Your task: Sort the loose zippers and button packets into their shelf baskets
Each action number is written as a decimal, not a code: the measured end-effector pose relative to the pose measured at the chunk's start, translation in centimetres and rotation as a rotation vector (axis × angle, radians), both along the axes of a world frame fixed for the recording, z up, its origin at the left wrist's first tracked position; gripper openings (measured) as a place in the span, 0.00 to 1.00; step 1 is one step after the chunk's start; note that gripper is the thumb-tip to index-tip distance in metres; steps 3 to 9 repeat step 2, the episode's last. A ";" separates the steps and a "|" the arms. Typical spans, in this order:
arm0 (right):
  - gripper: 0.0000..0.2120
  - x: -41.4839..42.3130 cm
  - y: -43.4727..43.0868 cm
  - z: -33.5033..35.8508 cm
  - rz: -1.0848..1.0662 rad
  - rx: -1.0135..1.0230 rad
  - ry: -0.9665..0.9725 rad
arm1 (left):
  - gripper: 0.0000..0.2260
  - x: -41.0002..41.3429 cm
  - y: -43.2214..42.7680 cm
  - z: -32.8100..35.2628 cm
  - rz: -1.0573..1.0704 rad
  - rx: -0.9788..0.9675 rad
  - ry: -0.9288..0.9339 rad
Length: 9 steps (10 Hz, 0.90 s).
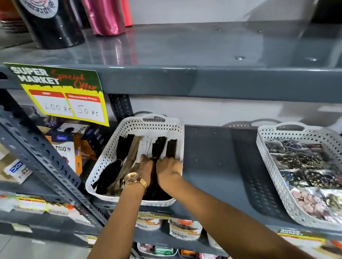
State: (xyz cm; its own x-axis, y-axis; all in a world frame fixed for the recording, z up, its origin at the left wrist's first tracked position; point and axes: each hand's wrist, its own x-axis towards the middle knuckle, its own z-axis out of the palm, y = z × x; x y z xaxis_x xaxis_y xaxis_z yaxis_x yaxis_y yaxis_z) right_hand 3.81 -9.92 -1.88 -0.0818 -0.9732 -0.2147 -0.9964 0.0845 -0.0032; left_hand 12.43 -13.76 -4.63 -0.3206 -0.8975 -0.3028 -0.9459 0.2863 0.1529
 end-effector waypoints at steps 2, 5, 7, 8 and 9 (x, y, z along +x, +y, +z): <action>0.14 -3.8 5.6 5.6 -0.191 -0.466 -0.266 | 0.17 -2.8 3.3 4.3 0.060 -0.343 -0.013; 0.14 -3.8 5.6 5.6 -0.191 -0.466 -0.266 | 0.17 -2.8 3.3 4.3 0.060 -0.343 -0.013; 0.14 -3.8 5.6 5.6 -0.191 -0.466 -0.266 | 0.17 -2.8 3.3 4.3 0.060 -0.343 -0.013; 0.14 -3.8 5.6 5.6 -0.191 -0.466 -0.266 | 0.17 -2.8 3.3 4.3 0.060 -0.343 -0.013; 0.14 -3.8 5.6 5.6 -0.191 -0.466 -0.266 | 0.17 -2.8 3.3 4.3 0.060 -0.343 -0.013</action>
